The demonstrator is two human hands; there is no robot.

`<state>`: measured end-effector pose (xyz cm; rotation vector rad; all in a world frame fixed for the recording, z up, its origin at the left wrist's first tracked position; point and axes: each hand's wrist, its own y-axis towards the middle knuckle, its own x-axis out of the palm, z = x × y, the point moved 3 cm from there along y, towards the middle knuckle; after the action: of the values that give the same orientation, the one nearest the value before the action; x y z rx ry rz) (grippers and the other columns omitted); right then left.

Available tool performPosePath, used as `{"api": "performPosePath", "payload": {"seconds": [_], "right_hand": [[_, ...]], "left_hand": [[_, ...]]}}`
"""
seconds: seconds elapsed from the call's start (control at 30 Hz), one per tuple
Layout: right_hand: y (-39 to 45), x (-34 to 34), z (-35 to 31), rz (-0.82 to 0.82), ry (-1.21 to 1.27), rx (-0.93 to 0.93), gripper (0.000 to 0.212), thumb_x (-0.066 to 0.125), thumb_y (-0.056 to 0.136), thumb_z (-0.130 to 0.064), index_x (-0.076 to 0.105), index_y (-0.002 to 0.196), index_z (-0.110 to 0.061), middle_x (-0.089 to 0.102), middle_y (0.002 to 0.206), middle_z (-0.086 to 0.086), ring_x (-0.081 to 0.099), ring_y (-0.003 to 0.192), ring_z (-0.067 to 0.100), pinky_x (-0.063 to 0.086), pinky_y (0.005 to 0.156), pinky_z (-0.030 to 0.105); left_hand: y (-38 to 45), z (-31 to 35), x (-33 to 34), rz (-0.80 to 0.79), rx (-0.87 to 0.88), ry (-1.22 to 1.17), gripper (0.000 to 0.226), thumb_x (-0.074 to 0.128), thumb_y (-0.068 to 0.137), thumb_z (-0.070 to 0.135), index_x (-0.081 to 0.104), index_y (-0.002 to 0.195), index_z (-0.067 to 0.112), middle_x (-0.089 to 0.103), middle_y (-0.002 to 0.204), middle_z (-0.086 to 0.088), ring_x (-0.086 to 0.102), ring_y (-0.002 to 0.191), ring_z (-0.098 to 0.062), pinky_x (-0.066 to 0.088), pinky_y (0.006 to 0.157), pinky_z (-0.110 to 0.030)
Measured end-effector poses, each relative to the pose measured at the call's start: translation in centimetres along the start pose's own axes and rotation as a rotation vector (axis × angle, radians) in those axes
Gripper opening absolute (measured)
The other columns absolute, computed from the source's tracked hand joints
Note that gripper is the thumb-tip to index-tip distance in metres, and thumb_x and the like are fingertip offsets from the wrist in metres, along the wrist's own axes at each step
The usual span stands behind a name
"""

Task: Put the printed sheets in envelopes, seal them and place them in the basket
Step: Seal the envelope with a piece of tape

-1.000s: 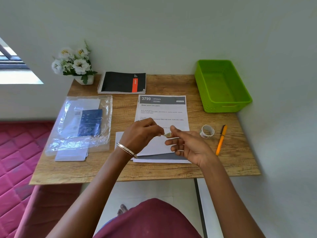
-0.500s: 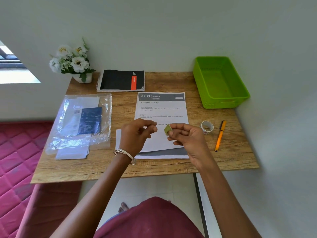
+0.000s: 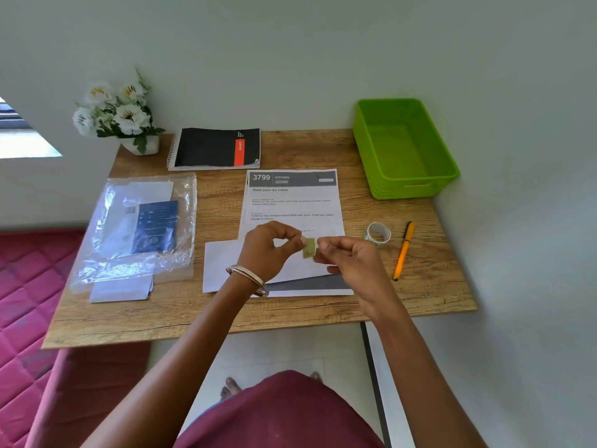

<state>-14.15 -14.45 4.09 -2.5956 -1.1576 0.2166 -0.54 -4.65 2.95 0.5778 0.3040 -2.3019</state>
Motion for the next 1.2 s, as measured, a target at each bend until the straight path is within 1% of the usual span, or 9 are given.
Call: {"api": "performPosePath", "payload": {"seconds": [0.13, 0.23, 0.37, 0.47, 0.57, 0.73, 0.87, 1.0, 1.2], "right_hand": [[1.0, -1.6, -0.7, 0.048, 0.022, -0.079, 0.016, 0.071, 0.084, -0.012, 0.069, 0.100, -0.011, 0.073, 0.091, 0.009, 0.068, 0.082, 0.010, 0.050, 0.067, 0.014], [2.1, -1.8, -1.0, -0.057, -0.049, -0.068, 0.027, 0.074, 0.079, -0.005, 0.067, 0.104, -0.006, 0.072, 0.083, 0.011, 0.066, 0.072, 0.010, 0.051, 0.064, 0.018], [3.4, -2.0, -0.3, -0.060, -0.124, -0.070, 0.034, 0.073, 0.077, 0.003, 0.062, 0.109, -0.006, 0.071, 0.079, 0.014, 0.065, 0.067, 0.011, 0.052, 0.065, 0.023], [3.9, -2.6, 0.7, 0.060, -0.075, -0.068, 0.033, 0.073, 0.079, 0.001, 0.061, 0.108, -0.008, 0.071, 0.080, 0.015, 0.065, 0.068, 0.014, 0.054, 0.066, 0.028], [4.1, -2.8, 1.8, 0.218, 0.062, -0.014, 0.031, 0.072, 0.080, 0.001, 0.062, 0.108, -0.008, 0.071, 0.080, 0.013, 0.065, 0.068, 0.017, 0.053, 0.056, 0.024], [4.9, -2.2, 3.5, 0.296, 0.251, 0.100, 0.028, 0.072, 0.080, 0.000, 0.061, 0.104, -0.008, 0.072, 0.078, 0.007, 0.066, 0.067, 0.018, 0.051, 0.052, 0.023], [5.6, -1.9, 4.1, 0.310, 0.263, 0.129, 0.020, 0.070, 0.082, -0.004, 0.063, 0.101, -0.007, 0.071, 0.077, 0.005, 0.067, 0.066, 0.016, 0.053, 0.054, 0.022], [6.1, -2.0, 4.5, 0.320, 0.251, 0.143, 0.018, 0.069, 0.085, -0.006, 0.064, 0.102, -0.007, 0.071, 0.077, 0.004, 0.067, 0.064, 0.012, 0.053, 0.056, 0.020], [6.1, -1.9, 4.5, 0.284, 0.227, 0.116, 0.015, 0.063, 0.090, -0.015, 0.065, 0.104, -0.011, 0.071, 0.080, 0.002, 0.068, 0.070, 0.012, 0.053, 0.061, 0.023]], "left_hand": [[1.4, 1.2, 0.2, -0.122, 0.125, 0.392, 0.013, 0.066, 0.083, 0.035, 0.070, 0.086, 0.023, 0.062, 0.109, 0.005, 0.050, 0.107, -0.021, 0.040, 0.092, -0.043], [2.1, 2.8, 1.0, -0.167, 0.171, 0.657, 0.016, 0.060, 0.087, 0.036, 0.070, 0.095, 0.027, 0.054, 0.118, 0.008, 0.035, 0.119, -0.020, 0.025, 0.096, -0.041], [3.3, 3.6, 2.0, -0.217, 0.196, 0.741, 0.017, 0.057, 0.088, 0.037, 0.069, 0.096, 0.028, 0.054, 0.117, 0.010, 0.034, 0.120, -0.019, 0.022, 0.098, -0.043], [4.0, 2.7, 2.5, -0.173, 0.124, 0.476, 0.016, 0.059, 0.088, 0.033, 0.070, 0.094, 0.024, 0.064, 0.105, 0.004, 0.051, 0.105, -0.018, 0.036, 0.088, -0.037], [3.8, 1.2, 3.0, -0.137, -0.065, 0.167, 0.022, 0.067, 0.083, 0.030, 0.068, 0.101, 0.016, 0.069, 0.094, -0.003, 0.064, 0.087, -0.018, 0.046, 0.077, -0.027], [2.9, -1.0, 4.3, -0.119, -0.356, -0.154, 0.025, 0.074, 0.077, 0.012, 0.066, 0.101, 0.007, 0.072, 0.083, -0.013, 0.070, 0.074, -0.022, 0.058, 0.070, -0.031], [3.2, -1.6, 4.7, -0.029, -0.428, -0.299, 0.020, 0.072, 0.077, 0.002, 0.064, 0.095, 0.006, 0.071, 0.083, -0.018, 0.070, 0.075, -0.028, 0.059, 0.071, -0.035], [3.8, -1.8, 5.1, -0.019, -0.445, -0.382, 0.020, 0.067, 0.078, -0.004, 0.063, 0.093, 0.007, 0.070, 0.081, -0.018, 0.069, 0.075, -0.030, 0.059, 0.071, -0.037], [4.1, -2.2, 5.2, 0.010, -0.401, -0.364, 0.010, 0.068, 0.083, 0.012, 0.066, 0.093, 0.009, 0.070, 0.084, -0.012, 0.068, 0.069, -0.021, 0.059, 0.066, -0.032]]}}
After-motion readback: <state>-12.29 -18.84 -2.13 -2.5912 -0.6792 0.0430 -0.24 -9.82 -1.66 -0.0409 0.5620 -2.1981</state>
